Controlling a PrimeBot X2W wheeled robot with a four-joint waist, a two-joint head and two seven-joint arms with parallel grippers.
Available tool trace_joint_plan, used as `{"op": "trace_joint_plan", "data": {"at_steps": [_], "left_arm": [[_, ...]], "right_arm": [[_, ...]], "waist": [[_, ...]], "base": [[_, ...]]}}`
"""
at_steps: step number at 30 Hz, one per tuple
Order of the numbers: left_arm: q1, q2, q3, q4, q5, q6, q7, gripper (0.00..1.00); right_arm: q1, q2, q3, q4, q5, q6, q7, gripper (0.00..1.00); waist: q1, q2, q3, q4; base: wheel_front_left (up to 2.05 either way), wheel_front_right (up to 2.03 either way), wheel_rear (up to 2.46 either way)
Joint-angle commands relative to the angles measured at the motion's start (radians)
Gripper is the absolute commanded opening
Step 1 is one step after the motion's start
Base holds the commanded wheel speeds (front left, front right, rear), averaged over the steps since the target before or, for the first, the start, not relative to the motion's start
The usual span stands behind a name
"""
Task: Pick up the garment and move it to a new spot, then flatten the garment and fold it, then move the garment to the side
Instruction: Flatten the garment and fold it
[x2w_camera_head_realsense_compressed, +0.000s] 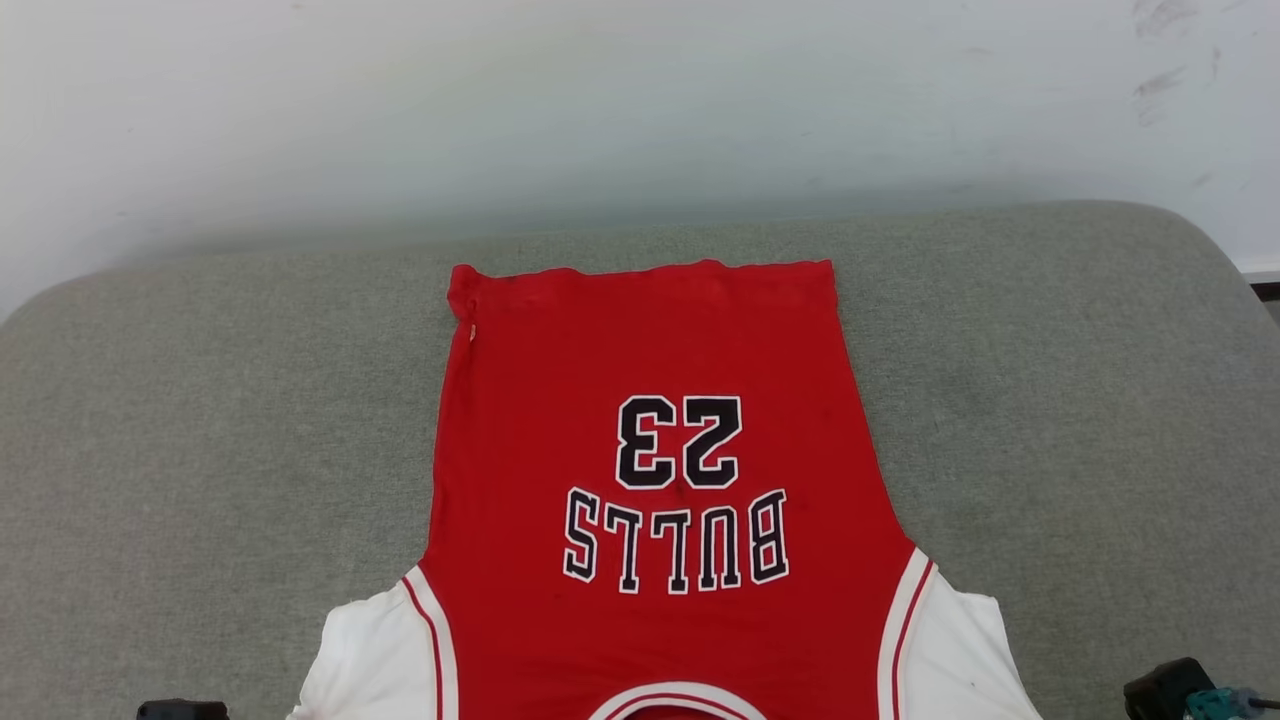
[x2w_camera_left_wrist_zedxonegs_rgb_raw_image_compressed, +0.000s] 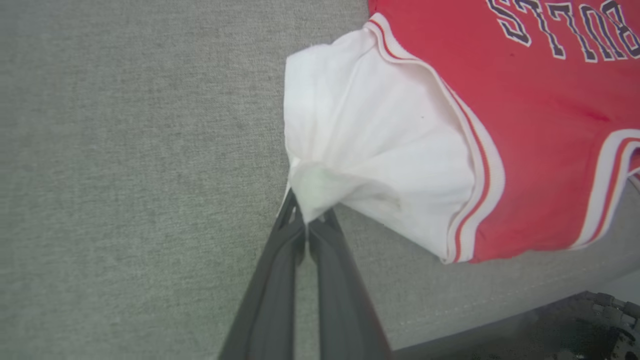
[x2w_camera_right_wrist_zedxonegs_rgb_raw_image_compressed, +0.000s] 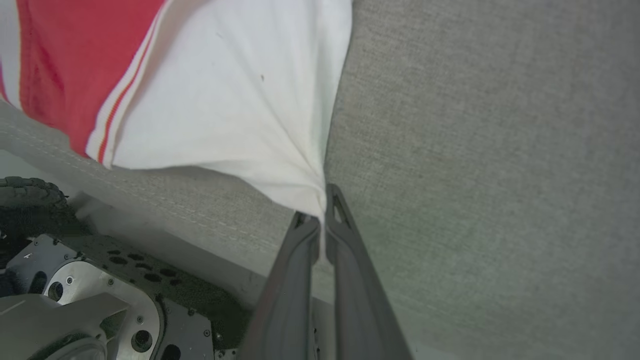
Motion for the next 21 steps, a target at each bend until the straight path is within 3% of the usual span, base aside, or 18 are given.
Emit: {"op": "trace_joint_plan", "data": {"at_steps": [1,4,5,6,15,21], "left_arm": [[0.018,0.007,0.018,-0.011,0.013,0.008,-0.004,0.00],[0.021,0.010,0.031,-0.022,0.031,0.012,-0.003,0.00],[0.017,0.011,0.034,-0.027,0.044,0.015,-0.003,0.00],[0.010,0.011,0.037,-0.034,0.055,0.017,-0.003,0.00],[-0.058,0.018,0.069,-0.097,0.132,0.036,-0.003,0.00],[-0.104,0.035,0.103,-0.156,0.187,0.045,-0.003,0.00]], "right_arm": [[0.031,0.010,-0.038,-0.030,-0.016,-0.002,0.015,0.00],[0.049,0.024,-0.072,-0.056,-0.036,-0.001,0.039,0.00],[0.050,0.029,-0.090,-0.069,-0.048,-0.001,0.050,0.28],[0.046,0.034,-0.108,-0.086,-0.059,-0.001,0.061,1.00],[-0.128,0.008,-0.308,-0.310,-0.126,-0.001,0.136,1.00],[-0.404,0.011,-0.395,-0.384,-0.121,-0.001,0.253,1.00]], "waist": [[0.0003,0.0000,0.005,0.005],[0.0003,0.0000,0.010,0.008],[0.0003,0.0000,0.012,0.009],[0.0003,0.0000,0.015,0.010],[0.0003,0.0000,0.080,0.043],[0.0003,0.0000,0.184,0.094]], "base": [[0.00,0.00,0.00],[0.00,0.00,0.00],[0.00,0.00,0.00],[0.00,0.00,0.00],[0.00,0.00,0.00],[0.00,0.00,0.00]]}}
